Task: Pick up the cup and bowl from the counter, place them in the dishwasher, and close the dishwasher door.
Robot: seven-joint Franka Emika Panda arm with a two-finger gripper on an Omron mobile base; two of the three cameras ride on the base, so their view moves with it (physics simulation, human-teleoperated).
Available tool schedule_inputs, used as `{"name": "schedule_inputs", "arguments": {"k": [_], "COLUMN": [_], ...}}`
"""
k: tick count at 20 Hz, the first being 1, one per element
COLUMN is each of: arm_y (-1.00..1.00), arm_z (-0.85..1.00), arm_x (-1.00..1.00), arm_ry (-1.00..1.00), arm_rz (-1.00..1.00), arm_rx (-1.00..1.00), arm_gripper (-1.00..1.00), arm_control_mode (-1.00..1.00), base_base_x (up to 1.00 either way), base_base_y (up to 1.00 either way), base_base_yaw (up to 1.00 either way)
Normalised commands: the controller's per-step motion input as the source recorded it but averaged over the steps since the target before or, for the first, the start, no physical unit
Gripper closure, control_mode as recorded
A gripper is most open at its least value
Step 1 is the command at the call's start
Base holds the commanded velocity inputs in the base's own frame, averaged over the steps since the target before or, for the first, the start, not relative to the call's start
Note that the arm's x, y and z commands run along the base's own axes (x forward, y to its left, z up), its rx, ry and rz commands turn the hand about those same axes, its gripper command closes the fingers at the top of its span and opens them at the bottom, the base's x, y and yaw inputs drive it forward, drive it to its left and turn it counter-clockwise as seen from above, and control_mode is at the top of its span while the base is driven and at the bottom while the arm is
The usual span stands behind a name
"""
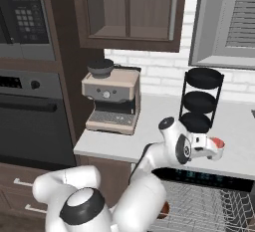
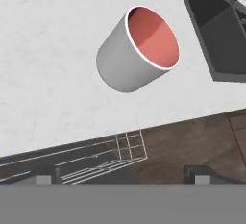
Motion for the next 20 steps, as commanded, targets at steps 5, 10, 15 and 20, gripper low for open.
{"name": "schedule_inputs", "arguments": {"k": [5, 10, 15, 20], "arm_y": [-0.03, 0.00, -0.04, -0.24], "arm_z": [0.18, 0.16, 0.01, 0.00], "arm_x": [0.11, 0.48, 0.47, 0.46], "arm_ry": [0.11, 0.13, 0.01, 0.00], "arm_rz": [0.00, 0.02, 0.10, 0.17], "arm_rx": [0.05, 0.06, 0.05, 0.07], "arm_gripper": [-1.00, -1.00, -1.00, -1.00], "arm_control_mode": [-1.00, -1.00, -1.00, -1.00], "base_base_x": [0.00, 0.00, 0.00, 0.00], "base_base_y": [0.00, 0.00, 0.00, 0.00], "base_base_yaw": [0.00, 0.00, 0.00, 0.00]}}
